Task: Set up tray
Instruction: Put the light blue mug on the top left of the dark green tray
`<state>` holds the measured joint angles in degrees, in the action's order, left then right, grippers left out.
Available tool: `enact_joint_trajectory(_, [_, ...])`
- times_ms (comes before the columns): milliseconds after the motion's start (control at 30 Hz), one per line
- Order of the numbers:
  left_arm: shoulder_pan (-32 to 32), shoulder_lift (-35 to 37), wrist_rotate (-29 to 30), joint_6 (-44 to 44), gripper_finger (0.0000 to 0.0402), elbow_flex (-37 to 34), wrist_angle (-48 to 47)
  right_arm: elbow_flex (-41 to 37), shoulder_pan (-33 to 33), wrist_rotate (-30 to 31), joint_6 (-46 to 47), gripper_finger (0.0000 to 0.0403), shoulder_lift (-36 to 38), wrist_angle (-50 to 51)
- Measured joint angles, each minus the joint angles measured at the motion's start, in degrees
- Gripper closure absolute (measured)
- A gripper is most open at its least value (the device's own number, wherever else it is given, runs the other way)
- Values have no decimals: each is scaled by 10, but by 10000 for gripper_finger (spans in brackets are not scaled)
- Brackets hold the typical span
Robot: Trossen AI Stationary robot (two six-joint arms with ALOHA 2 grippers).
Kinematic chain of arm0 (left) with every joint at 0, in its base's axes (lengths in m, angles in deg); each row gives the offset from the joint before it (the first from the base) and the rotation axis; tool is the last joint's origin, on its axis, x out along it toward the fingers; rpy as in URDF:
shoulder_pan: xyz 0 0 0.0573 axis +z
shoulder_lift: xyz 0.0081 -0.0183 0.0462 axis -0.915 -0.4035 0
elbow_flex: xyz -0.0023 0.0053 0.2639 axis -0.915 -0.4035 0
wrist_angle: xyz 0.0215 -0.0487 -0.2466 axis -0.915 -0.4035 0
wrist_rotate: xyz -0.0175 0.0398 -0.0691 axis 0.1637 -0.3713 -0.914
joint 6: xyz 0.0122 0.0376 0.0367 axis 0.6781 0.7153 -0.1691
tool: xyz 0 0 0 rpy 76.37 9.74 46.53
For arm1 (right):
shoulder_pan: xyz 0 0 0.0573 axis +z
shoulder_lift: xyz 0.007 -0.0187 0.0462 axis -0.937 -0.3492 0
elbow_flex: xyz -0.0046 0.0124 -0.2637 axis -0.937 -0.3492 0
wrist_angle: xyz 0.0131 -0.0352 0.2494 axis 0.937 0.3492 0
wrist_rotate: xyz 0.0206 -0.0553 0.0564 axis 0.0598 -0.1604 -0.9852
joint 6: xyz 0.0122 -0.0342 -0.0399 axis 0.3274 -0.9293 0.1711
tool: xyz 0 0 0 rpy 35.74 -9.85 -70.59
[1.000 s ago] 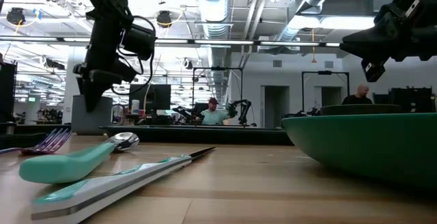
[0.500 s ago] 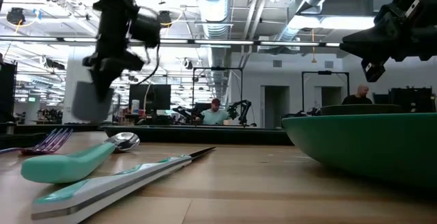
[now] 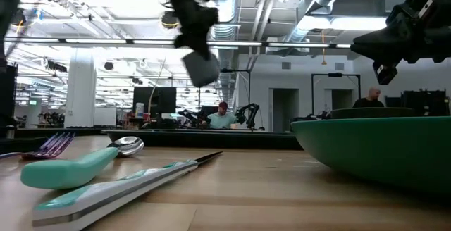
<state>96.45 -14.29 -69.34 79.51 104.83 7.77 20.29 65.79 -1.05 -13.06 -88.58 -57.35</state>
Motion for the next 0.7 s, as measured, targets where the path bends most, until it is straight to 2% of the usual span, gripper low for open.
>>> enact_joint_trajectory(233, [-9,-214,-23,37,401,312,-113,0,0,0,0,344,0,0])
enact_joint_trajectory(267, [-11,-236,-28,37,401,333,-114,0,0,0,0,344,0,0])
enact_joint_trajectory(367, [-15,-236,-70,28,401,272,-36,0,0,0,0,344,0,0])
enact_joint_trajectory(467, [-28,-248,-89,26,401,259,-29,0,0,0,0,344,0,0])
enact_joint_trajectory(567, [-44,-270,-77,65,401,258,-48,0,0,0,0,344,0,0])
enact_joint_trajectory(700, [-67,-280,-31,107,401,258,-60,0,0,0,0,344,0,0])
